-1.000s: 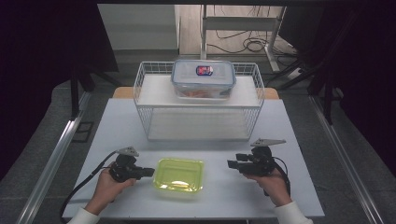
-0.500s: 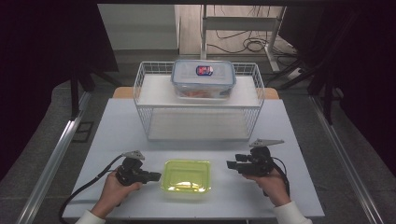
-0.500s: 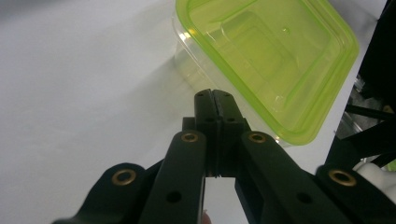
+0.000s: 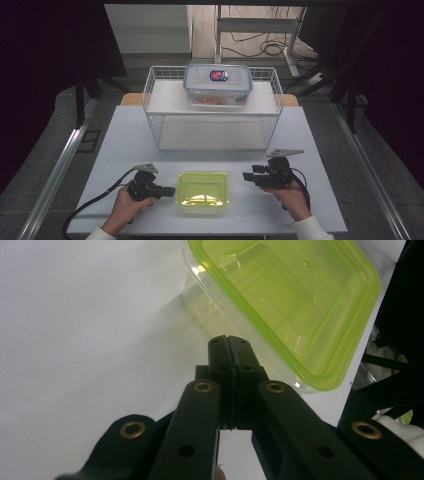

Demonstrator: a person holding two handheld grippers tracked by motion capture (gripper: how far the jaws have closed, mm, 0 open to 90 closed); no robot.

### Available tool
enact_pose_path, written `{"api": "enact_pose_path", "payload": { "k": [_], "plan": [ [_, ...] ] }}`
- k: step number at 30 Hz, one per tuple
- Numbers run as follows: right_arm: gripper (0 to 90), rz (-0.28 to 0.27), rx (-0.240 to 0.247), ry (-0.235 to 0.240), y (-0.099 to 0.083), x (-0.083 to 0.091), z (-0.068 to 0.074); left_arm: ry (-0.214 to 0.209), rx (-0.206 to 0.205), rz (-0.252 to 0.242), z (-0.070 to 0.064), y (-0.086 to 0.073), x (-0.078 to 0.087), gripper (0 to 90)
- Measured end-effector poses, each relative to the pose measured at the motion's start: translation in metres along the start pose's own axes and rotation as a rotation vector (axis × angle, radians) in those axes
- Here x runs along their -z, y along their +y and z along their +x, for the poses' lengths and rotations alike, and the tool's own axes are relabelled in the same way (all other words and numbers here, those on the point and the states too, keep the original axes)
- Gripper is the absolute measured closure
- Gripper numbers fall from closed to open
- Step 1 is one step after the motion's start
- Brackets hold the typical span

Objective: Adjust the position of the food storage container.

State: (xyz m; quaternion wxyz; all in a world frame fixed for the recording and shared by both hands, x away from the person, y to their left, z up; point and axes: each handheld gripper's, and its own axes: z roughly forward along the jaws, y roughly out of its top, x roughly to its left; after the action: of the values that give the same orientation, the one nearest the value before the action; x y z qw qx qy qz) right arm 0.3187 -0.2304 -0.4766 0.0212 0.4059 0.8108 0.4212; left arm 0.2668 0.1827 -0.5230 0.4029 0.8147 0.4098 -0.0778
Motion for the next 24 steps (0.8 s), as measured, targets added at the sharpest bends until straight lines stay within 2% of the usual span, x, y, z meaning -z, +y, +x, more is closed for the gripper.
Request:
{"api": "enact_pose_path", "payload": {
  "k": [4, 5, 6, 8, 11, 13, 14, 15, 17, 20, 22, 23, 24],
  "plan": [
    [42.4, 0.004, 0.001, -0.001, 0.0, 0.0, 0.0, 0.001, 0.002, -0.003, 0.0, 0.0, 0.0, 90.0],
    [42.3, 0.003, 0.002, -0.003, 0.0, 0.0, 0.0, 0.029, 0.004, -0.01, 0.001, 0.0, 0.003, 90.0],
    [42.3, 0.003, 0.002, -0.003, 0.0, 0.0, 0.0, 0.029, 0.004, -0.01, 0.001, 0.0, 0.003, 90.0],
    [41.5, 0.001, -0.001, -0.004, 0.0, 0.0, 0.0, 0.059, 0.004, -0.026, 0.002, 0.001, 0.009, 90.0],
    [39.6, -0.004, -0.005, -0.008, 0.0, 0.001, 0.0, 0.082, 0.001, -0.068, -0.001, 0.001, 0.021, 89.8],
    [38.0, -0.006, -0.012, -0.012, -0.002, 0.002, -0.001, 0.119, 0.005, -0.099, -0.005, -0.001, 0.034, 84.6],
    [38.0, -0.006, -0.012, -0.012, -0.002, 0.002, -0.001, 0.119, 0.005, -0.099, -0.005, -0.001, 0.034, 82.9],
    [37.3, -0.006, -0.014, -0.015, -0.003, 0.002, -0.001, 0.143, 0.003, -0.111, -0.007, -0.002, 0.039, 82.9],
    [36.5, -0.005, -0.021, -0.022, -0.005, 0.002, -0.002, 0.174, 0.004, -0.124, -0.008, -0.004, 0.045, 76.4],
    [36.0, -0.011, -0.029, -0.021, -0.008, 0.003, -0.001, 0.216, 0.015, -0.143, -0.011, -0.007, 0.053, 60.1],
    [35.6, -0.017, -0.032, -0.012, -0.01, 0.004, 0.0, 0.213, 0.034, -0.146, -0.012, -0.008, 0.056, 47.2],
    [34.4, -0.017, -0.036, -0.002, -0.013, 0.005, 0.003, 0.205, 0.046, -0.149, -0.013, -0.008, 0.057, 35.5],
    [34.1, -0.016, -0.034, -0.003, -0.013, 0.005, 0.004, 0.199, 0.055, -0.149, -0.014, -0.009, 0.057, 32.7]
  ]
}}
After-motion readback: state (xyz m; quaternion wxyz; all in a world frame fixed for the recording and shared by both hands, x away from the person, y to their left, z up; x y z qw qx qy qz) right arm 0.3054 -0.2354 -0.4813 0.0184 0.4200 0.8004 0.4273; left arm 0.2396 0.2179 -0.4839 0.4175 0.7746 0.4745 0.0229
